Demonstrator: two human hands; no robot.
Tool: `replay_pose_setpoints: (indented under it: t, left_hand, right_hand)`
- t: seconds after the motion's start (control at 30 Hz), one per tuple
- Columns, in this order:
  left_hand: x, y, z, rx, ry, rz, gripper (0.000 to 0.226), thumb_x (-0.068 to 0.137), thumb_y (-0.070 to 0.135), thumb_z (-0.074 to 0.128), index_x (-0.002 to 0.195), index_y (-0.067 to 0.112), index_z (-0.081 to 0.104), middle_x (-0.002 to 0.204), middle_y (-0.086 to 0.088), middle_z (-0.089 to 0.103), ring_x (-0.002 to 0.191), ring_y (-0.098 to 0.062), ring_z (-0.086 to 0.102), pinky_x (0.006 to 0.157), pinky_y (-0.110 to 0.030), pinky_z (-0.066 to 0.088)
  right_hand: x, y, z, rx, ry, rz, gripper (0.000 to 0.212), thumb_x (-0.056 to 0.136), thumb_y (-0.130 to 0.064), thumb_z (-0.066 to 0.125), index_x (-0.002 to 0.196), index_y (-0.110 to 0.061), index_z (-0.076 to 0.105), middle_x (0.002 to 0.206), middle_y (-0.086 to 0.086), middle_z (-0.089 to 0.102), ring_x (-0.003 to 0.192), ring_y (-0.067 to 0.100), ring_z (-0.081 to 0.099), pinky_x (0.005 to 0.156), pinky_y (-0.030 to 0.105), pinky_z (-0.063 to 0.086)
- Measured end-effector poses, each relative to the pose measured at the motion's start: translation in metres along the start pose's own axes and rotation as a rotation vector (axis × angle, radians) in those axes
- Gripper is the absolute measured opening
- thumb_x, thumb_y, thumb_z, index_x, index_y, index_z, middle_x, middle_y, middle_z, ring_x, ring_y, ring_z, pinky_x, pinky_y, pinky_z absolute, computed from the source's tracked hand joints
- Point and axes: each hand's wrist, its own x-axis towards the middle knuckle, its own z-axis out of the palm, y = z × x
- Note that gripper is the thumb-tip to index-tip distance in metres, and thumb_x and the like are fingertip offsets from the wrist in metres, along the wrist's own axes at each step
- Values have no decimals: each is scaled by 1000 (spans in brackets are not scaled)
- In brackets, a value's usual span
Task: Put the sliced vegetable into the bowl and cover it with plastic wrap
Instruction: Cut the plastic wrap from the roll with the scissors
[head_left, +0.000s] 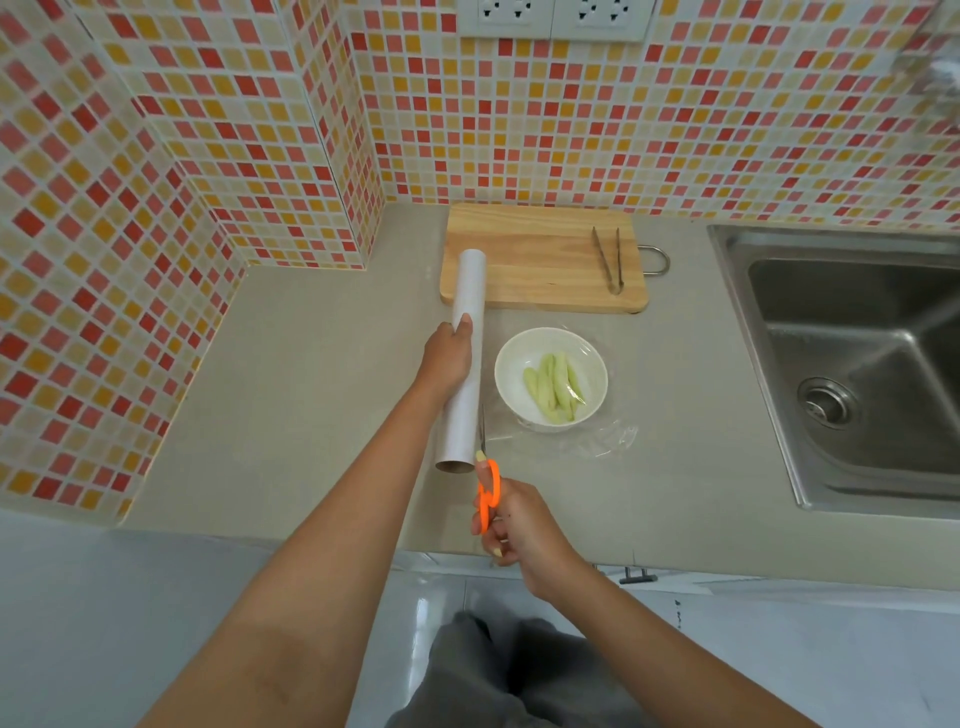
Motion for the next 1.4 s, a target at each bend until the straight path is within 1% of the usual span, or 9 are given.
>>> replay_pose_setpoints:
  t: [0.27,0.4,0.5,0.67,0.8,0.9,1.17,1.3,1.4]
  left_hand:
    - [1,-2,-1,-44,-10,13,58,103,42,22,117,-4,53,118,-19,56,109,-32,54,81,-33,37]
    - [2,-2,-3,-46,-19,17,57,103,42,22,117,-3,53,114,-17,56,99,-27,53,80,-32,38]
    - [3,-3,-2,-46,-25,14,58,102,43,21,118,-3,52,114,-16,56,94,-23,50,79,-32,37]
    - [3,-3,-1,-54,-29,-1,57,102,45,21,117,-1,52,108,-11,53,94,-23,51,78,-31,37]
    - [3,-2,-1,-57,-29,-6,57,102,45,22,118,-1,52,107,-10,53,94,-23,51,80,-32,38]
    - [3,-4,-2,-42,-27,4,58,102,45,21,117,-2,52,107,-11,53,94,-23,51,80,-32,37]
    - [2,-5,-3,-40,-40,-12,58,102,44,21,122,-1,50,109,-10,52,98,-24,51,85,-34,40]
    - [3,-5,-3,-47,-36,-14,56,102,44,21,119,-1,51,106,-10,52,95,-24,51,82,-33,40]
    - [3,-5,-3,-56,-36,-10,56,102,43,21,117,-1,52,105,-11,53,93,-24,51,80,-33,39]
  right_hand:
    - [5,1,1,22,-2,-12,49,88,-57,52,71,-11,49,54,5,57,32,13,33,38,16,20]
    - [3,7,-1,59,-18,-66,43,93,-46,52,69,-10,48,51,5,55,31,13,32,40,19,18]
    - [2,10,-4,75,-23,-125,44,92,-47,54,66,-11,46,52,5,51,31,11,30,38,18,19]
    - [0,12,-7,75,-41,-165,44,91,-47,55,68,-11,46,52,3,51,32,11,30,38,17,19]
    - [-1,9,-10,79,-87,-53,51,86,-59,52,66,-13,49,53,7,56,33,14,35,37,16,23]
    - [-1,8,-9,65,-109,-31,53,84,-63,51,68,-12,49,53,7,56,33,14,36,39,15,23]
    - [3,10,-6,68,-81,-103,53,86,-60,51,69,-10,47,53,8,55,31,13,32,40,20,18]
    - [3,14,-7,105,-88,-157,47,90,-50,54,67,-10,47,50,6,53,29,13,29,36,17,19]
    - [2,16,-6,112,-95,-192,46,90,-49,55,66,-10,46,50,4,52,30,13,29,37,18,18]
